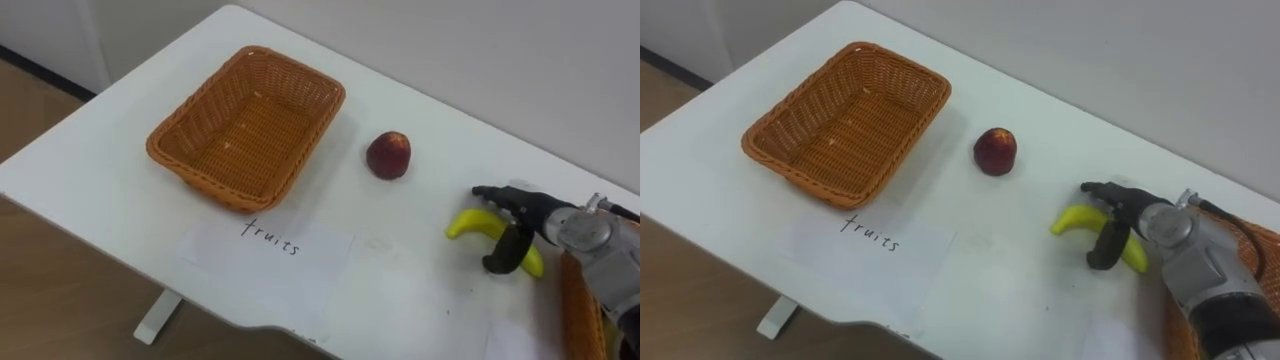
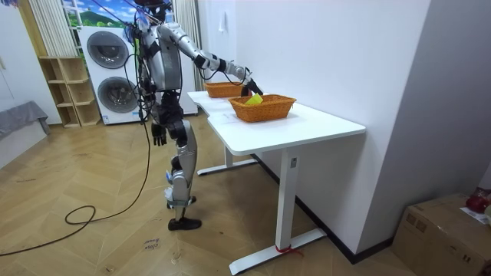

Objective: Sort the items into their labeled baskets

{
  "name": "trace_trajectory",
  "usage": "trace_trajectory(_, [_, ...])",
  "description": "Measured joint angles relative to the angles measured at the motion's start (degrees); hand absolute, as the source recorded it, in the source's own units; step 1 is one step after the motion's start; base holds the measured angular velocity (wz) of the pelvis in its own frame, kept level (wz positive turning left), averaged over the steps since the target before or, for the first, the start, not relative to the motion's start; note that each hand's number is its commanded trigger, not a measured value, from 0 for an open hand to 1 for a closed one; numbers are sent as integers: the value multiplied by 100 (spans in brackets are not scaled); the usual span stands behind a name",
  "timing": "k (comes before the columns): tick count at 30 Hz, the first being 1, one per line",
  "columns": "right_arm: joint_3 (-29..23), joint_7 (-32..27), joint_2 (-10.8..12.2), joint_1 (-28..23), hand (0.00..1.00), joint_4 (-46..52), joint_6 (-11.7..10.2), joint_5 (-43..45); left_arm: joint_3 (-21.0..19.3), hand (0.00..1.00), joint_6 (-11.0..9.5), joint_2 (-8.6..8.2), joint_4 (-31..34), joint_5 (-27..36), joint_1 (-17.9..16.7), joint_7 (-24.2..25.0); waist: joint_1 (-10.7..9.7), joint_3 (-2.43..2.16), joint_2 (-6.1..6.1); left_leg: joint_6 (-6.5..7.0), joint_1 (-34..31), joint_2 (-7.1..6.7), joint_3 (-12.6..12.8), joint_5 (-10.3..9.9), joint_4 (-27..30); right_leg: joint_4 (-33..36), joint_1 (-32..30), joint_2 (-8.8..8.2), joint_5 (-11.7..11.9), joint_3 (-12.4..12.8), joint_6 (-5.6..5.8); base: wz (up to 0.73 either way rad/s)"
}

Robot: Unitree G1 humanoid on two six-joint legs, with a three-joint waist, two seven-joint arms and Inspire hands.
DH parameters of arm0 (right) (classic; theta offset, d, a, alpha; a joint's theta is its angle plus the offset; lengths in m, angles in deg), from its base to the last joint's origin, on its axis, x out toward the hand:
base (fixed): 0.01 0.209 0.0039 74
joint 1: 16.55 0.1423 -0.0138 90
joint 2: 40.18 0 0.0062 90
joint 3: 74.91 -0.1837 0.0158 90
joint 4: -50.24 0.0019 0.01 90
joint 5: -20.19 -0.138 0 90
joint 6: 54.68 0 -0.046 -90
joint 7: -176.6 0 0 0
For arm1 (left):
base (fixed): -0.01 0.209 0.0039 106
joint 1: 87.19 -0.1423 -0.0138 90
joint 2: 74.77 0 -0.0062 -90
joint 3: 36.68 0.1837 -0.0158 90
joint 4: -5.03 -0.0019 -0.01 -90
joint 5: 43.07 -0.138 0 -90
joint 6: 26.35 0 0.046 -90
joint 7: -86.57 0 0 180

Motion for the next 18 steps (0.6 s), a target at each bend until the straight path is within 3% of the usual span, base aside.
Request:
trace_trajectory(6, [3,15,9,-22,0,19,-3,19,-5,0,-1,4,0,-4,22,1,-2,6,-13,-7,53,4,25,7,-43,-5,35,5,0,5,0,0])
trace_trajectory(7, [3,46,9,-22,10,22,-5,28,-5,0,-4,4,0,-5,28,-2,-3,8,-18,-8,62,5,26,7,-49,-11,44,7,0,5,0,0])
trace_trajectory(9, [4,68,9,-23,68,25,-8,26,-5,0,-5,15,-5,-4,34,-9,-7,10,-46,-14,76,6,30,19,-75,-13,46,7,0,3,0,0])
trace_trajectory(11, [14,99,9,-27,100,24,-24,26,-5,0,-5,34,-17,-4,35,-9,-5,12,-71,-16,98,7,31,27,-94,-14,55,7,0,2,0,0])
trace_trajectory(18, [-5,-306,7,15,100,41,-46,71,-3,0,-21,103,-198,1,143,-9,-8,22,-110,-16,146,13,38,26,-108,-18,94,13,0,6,0,0])
